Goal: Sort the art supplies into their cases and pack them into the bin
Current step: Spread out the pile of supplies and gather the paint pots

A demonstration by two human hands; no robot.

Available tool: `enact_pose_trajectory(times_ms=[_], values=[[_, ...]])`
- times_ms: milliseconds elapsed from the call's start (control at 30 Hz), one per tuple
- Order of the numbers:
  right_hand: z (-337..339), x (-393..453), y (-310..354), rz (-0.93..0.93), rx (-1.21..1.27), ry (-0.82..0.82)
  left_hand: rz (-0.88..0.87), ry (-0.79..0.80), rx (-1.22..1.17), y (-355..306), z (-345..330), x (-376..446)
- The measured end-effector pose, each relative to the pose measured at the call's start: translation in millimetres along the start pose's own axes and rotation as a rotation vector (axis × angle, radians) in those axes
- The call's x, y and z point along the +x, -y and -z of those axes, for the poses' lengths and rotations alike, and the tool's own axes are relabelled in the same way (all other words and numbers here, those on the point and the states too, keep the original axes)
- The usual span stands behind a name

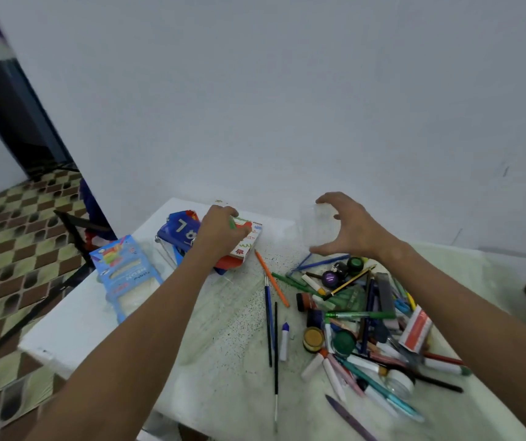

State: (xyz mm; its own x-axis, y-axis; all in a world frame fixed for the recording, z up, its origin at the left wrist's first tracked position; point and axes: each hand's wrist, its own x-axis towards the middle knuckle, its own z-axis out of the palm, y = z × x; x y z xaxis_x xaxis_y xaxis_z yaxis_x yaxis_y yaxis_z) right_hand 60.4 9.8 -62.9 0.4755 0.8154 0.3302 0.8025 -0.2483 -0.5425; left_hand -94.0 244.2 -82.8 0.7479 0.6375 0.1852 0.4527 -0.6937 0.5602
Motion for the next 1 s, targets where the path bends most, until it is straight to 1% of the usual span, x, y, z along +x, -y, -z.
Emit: enact_pose_trajectory(times_ms=[133,200,333,467,567,667,733,800,867,933,1000], values=[[33,-26,16,-0.079,0.231,-0.178,-0.094,0.099,-0.137,-30,-5,-3],[51,-45,21,-0.111,0.361,-0.227,-0.139,0.213,-0.157,-47,-8,-7],[79,-89,18,-0.136,0.724,-0.310,-0.219,0.477,-0.116,-85,-19,-20],[89,-143,12,-0.218,1.000,-0.379,-0.215,0.683,-0.347,-119,-34,-51],[88,-190,5,-0.241,1.207,-0.404,-0.231,0.713,-0.441,-130,-46,-80],[84,-235,-1,-0.220,1.416,-0.411,-0.269,0.679,-0.441,-132,-57,-116],[78,-262,-3,-0.223,1.522,-0.412,-0.298,0.705,-0.472,-132,-60,-142],[70,-289,-5,-0.232,1.549,-0.382,-0.278,0.735,-0.516,-129,-61,-167],[64,-317,-6,-0.299,1.488,-0.344,-0.226,0.709,-0.557,-126,-57,-191],[64,-346,-6,-0.408,1.333,-0.316,-0.155,0.648,-0.565,-121,-50,-220],[68,-373,-5,-0.462,1.122,-0.224,-0.104,0.627,-0.462,-108,-42,-251]])
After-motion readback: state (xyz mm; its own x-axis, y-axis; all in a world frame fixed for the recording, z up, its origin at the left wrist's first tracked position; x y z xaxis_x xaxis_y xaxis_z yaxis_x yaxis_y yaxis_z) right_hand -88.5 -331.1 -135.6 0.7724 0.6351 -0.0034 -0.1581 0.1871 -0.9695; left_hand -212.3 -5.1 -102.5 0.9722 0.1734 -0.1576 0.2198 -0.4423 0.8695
